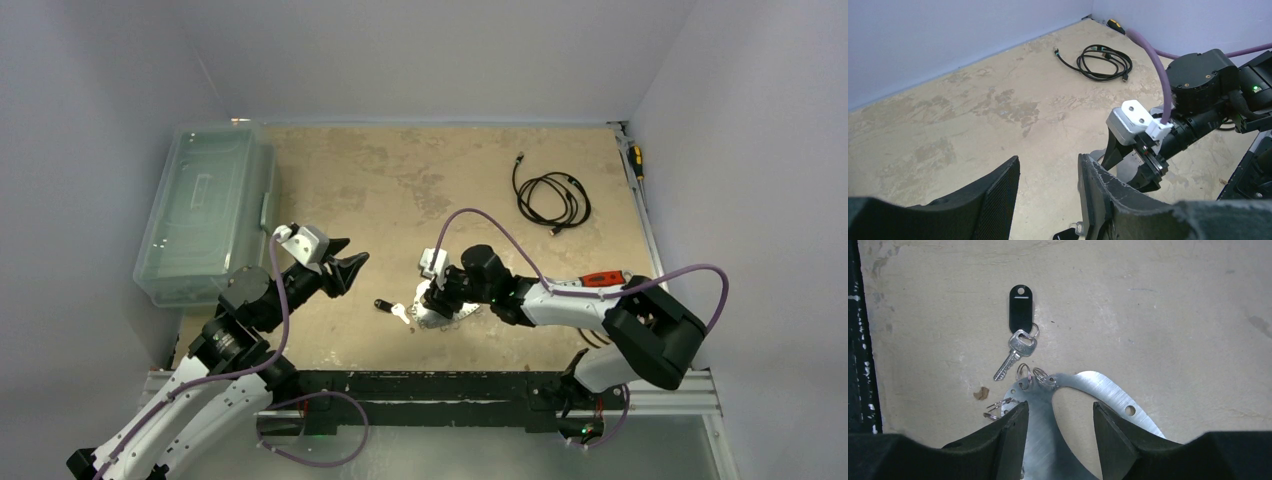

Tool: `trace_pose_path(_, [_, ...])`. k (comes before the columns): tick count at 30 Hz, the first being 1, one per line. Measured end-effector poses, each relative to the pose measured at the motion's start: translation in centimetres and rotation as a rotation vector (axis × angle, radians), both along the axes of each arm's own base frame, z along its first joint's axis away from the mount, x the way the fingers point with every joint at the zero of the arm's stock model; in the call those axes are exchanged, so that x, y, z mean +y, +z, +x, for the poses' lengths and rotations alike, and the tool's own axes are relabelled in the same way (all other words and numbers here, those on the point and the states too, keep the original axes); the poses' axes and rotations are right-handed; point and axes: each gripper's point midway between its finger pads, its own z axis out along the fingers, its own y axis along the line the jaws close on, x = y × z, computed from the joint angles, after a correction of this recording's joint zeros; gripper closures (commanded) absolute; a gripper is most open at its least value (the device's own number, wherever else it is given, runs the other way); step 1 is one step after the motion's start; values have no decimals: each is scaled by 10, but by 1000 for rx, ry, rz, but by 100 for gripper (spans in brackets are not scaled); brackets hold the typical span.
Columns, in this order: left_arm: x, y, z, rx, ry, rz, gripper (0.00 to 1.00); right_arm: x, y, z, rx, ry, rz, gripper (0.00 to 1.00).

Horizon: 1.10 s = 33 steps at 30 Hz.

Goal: Put the keys on the keyring

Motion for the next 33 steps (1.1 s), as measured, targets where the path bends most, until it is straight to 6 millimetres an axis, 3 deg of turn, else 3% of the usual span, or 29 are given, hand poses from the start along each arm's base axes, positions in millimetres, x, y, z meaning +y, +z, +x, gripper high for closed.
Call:
trace_pose_path(7, [0,0,0,-1,0,0,55,6,9,6,-162,117,-51,41])
trace_pose_path(15, [2,5,-3,-16,0,-12,55,25,45,33,-329,273,-166,43])
trace_pose_path(22, [4,8,-4,-25,0,-20,55,10,8,10,-313,428,-251,49])
trace_pose_path(33, [3,8,-4,-25,-2,-19,55,9,-28,-4,-240,545,-330,58])
